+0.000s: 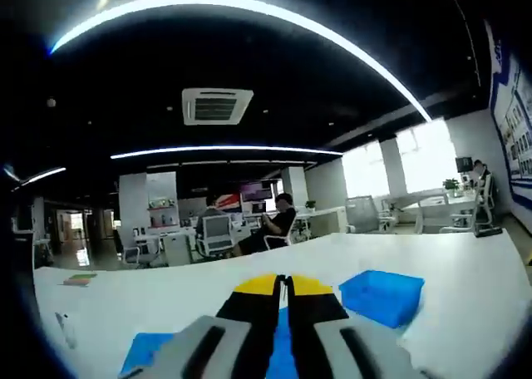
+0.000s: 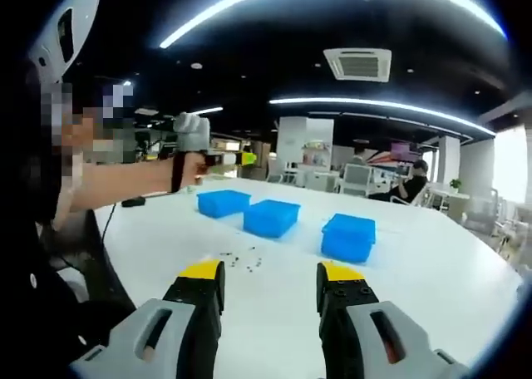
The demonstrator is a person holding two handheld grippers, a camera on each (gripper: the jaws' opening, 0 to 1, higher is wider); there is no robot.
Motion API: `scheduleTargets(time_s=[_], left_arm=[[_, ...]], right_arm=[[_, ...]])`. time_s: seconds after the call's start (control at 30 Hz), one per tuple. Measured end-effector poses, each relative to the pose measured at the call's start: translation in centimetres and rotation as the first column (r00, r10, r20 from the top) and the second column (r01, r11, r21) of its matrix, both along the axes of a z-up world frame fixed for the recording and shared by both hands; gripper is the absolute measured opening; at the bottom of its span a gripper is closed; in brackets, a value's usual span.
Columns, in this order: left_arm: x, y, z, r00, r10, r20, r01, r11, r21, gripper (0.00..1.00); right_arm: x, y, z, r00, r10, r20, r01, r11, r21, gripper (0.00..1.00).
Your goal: Pick up the resistors one by one and place each resistor into its matching bin, sorting the parts by color and model until every resistor is separated into the correct bin for its type
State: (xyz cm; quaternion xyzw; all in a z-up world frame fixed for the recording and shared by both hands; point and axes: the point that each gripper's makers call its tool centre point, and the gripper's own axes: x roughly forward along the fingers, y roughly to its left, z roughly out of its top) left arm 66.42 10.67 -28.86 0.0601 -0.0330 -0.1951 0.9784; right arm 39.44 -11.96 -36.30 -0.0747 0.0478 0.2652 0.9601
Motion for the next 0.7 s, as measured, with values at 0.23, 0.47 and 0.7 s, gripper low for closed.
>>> scheduleTargets(time_s=[0.23, 0.47, 0.7], left_arm=[[3.3, -0.3, -1.7, 0.998, 0.041, -0.052, -0.04, 0.999, 0.027, 0.07], [3.7, -1.3, -3.4, 0.995, 0.019, -0.098, -0.021, 1.0, -0.011, 0.07], [2.3, -2.3, -3.8, 0.996, -0.034, -0.077, 0.035, 0.999, 0.013, 0.39]], right_arm=[[0.2, -0.4, 0.0, 1.0, -0.009, 0.001, 0.009, 1.0, 0.007, 0.46], [0.3, -0.5, -0.1, 1.0, -0.007, -0.004, 0.007, 1.0, 0.014, 0.46], [0.4, -0.4, -0.1, 1.0, -0.002, -0.006, 0.002, 1.0, 0.016, 0.46]])
